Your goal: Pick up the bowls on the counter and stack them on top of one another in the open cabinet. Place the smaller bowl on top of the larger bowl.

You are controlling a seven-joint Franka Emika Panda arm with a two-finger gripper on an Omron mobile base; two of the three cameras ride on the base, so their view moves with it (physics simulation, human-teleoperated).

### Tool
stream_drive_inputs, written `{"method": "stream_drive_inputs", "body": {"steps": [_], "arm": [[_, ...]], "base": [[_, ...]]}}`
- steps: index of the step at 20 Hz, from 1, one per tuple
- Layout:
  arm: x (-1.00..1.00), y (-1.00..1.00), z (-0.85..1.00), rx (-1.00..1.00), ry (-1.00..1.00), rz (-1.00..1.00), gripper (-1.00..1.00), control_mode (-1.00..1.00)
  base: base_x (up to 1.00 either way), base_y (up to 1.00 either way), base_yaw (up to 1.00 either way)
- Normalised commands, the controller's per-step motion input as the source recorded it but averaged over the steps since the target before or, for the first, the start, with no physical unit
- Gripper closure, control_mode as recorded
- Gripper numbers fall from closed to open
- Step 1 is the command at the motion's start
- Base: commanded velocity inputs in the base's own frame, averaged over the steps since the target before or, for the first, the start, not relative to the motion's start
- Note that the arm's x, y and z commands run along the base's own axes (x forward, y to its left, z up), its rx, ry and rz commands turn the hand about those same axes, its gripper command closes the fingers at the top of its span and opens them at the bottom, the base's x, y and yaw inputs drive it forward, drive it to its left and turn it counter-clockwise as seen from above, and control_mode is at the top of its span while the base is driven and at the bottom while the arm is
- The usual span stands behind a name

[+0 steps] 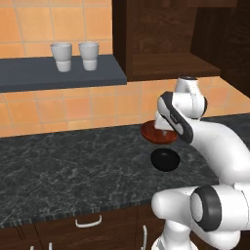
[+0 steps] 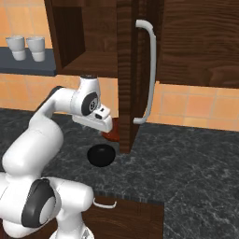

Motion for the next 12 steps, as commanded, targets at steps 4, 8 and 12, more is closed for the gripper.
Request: {"method": "stream_drive_inputs", "body": {"steps": [4,8,12], "arm": [[0.39,-0.43,-0.7,0.0,0.08,-0.25,-1.0,-1.0],[0.12,-0.32,-0.61,0.0,0.0,-0.11,-1.0,-1.0],[0.0,-0.1,-0.89,0.0,0.06,-0.05,-1.0,-1.0]], "base": [[0.0,0.0,0.0],[0.0,0.0,0.0],[0.0,0.0,0.0]]}}
